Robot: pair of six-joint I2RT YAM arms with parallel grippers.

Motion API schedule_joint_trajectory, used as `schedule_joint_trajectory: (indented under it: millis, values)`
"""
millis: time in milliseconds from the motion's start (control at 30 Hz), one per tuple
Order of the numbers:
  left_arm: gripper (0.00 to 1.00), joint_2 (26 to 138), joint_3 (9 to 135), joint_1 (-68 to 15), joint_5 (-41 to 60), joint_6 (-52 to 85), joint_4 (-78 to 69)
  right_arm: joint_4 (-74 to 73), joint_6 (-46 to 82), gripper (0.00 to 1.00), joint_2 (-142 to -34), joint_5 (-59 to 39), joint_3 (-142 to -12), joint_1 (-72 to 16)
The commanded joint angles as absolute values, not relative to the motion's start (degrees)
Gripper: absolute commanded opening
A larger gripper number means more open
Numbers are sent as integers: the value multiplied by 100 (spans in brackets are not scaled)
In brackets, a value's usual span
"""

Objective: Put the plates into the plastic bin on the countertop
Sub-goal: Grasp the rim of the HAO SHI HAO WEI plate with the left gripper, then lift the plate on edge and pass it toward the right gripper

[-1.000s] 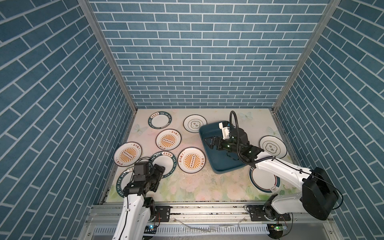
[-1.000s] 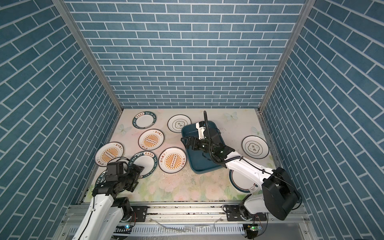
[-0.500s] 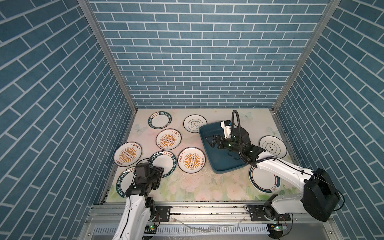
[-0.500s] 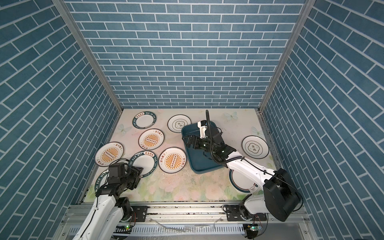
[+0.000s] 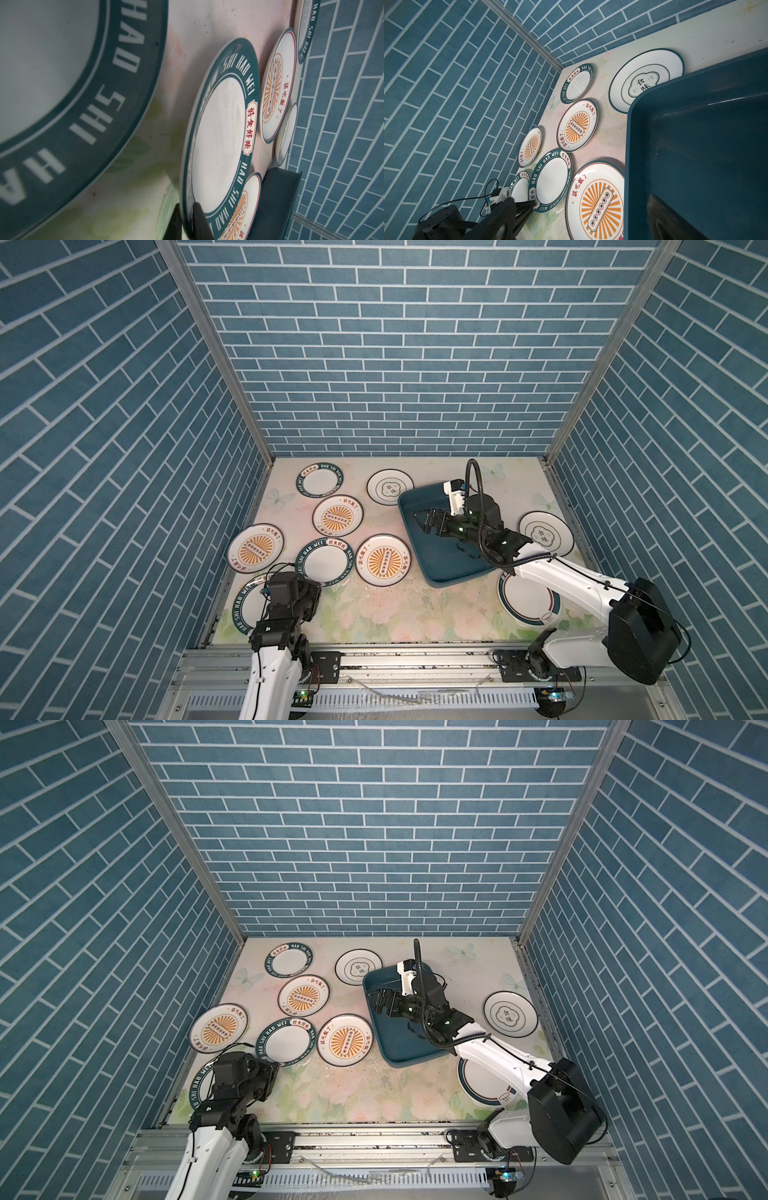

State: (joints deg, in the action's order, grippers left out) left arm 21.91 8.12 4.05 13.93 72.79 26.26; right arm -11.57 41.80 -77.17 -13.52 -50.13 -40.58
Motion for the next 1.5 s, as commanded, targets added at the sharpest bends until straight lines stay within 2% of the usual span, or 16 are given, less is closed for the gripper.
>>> schedule_joint_trajectory:
  millis: [0, 67, 567, 867, 1067, 1267, 1467]
  values:
    - [6, 2018, 631, 431, 1283, 7296, 3381, -1216, 4342, 98, -7560, -1293, -4948, -4038]
    - [0, 1961, 698, 435, 1266, 7294, 3461, -1219, 4351, 98, -7543, -1295, -4950, -4039]
    - [0, 2088, 1727, 431, 985, 6629, 3964, -1231, 4404, 98, -7384, -1290, -4843, -4026]
    - [0, 2996, 3227, 435, 916, 5324, 3951, -1157, 4403, 98, -7357, -1407, -4886, -4004]
    - [0, 3832, 4094, 427, 1601, 4815, 3487, -962, 4377, 98, -7211, -1471, -4895, -3906]
    - [0, 4433, 4376, 325, 2681, 5013, 2549, -621, 4330, 98, -6991, -1836, -4904, -3677]
    - [0, 5069, 4420, -577, 2991, 5419, 1469, -353, 4240, 97, -6782, -2412, -4791, -3408]
